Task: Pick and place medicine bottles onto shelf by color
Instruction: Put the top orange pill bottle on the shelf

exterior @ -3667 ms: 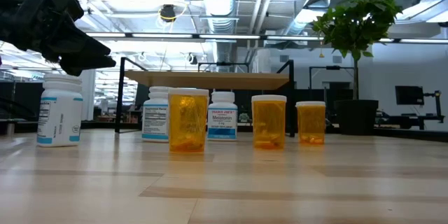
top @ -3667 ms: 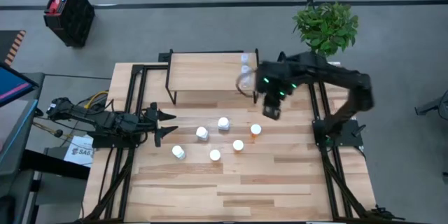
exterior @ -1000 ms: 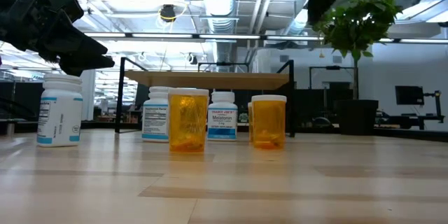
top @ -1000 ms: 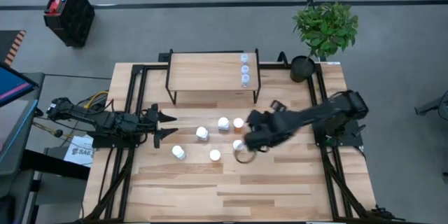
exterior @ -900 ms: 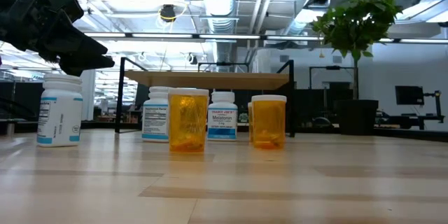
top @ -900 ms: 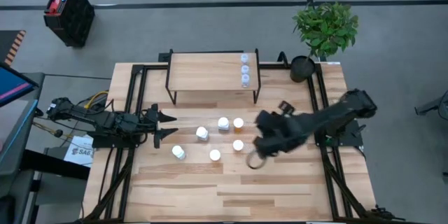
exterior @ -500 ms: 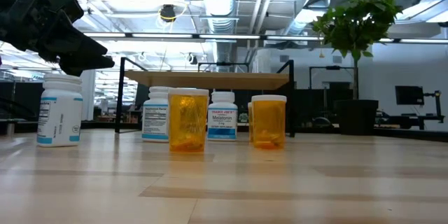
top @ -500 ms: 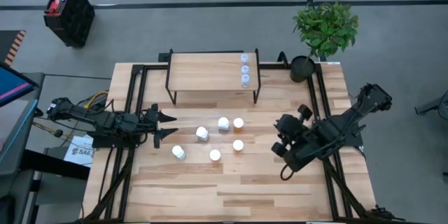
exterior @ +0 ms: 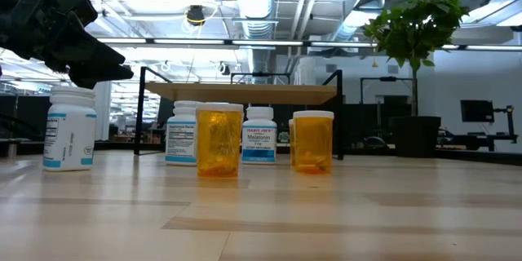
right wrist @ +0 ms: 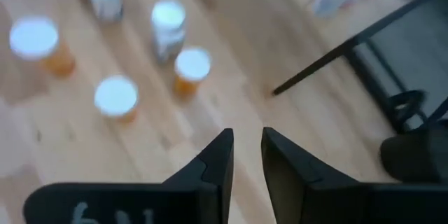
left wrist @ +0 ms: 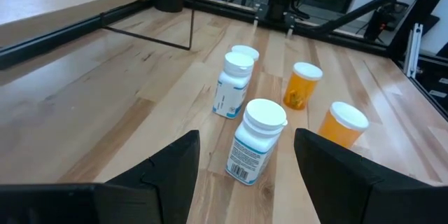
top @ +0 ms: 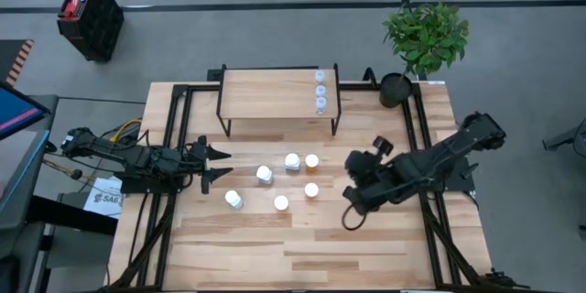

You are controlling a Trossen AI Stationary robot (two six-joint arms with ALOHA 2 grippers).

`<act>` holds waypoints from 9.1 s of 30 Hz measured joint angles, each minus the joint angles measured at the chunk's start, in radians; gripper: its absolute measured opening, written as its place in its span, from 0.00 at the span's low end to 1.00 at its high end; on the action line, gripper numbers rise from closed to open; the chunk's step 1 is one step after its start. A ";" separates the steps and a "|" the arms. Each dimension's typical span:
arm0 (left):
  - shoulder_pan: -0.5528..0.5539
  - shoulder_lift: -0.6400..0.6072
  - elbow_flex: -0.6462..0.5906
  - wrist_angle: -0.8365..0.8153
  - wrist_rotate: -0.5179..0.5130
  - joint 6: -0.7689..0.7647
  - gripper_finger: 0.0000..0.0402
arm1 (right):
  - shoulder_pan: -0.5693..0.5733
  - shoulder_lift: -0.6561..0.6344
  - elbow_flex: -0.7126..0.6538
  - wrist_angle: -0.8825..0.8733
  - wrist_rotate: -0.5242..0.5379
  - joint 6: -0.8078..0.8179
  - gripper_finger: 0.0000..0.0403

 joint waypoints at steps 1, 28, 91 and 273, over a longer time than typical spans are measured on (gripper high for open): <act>0.000 0.000 0.000 0.000 0.000 0.000 0.55 | -0.013 0.015 0.000 0.008 -0.028 -0.026 0.26; 0.000 0.000 0.000 -0.001 0.000 0.000 0.55 | -0.356 0.341 0.004 0.202 -0.243 -0.733 0.68; 0.000 0.000 -0.002 0.012 0.000 -0.043 0.55 | -0.446 0.061 -0.401 0.949 -0.553 -0.774 0.75; 0.000 0.026 -0.001 0.012 0.021 -0.038 0.55 | -1.015 0.699 0.835 0.374 -0.790 -1.246 0.50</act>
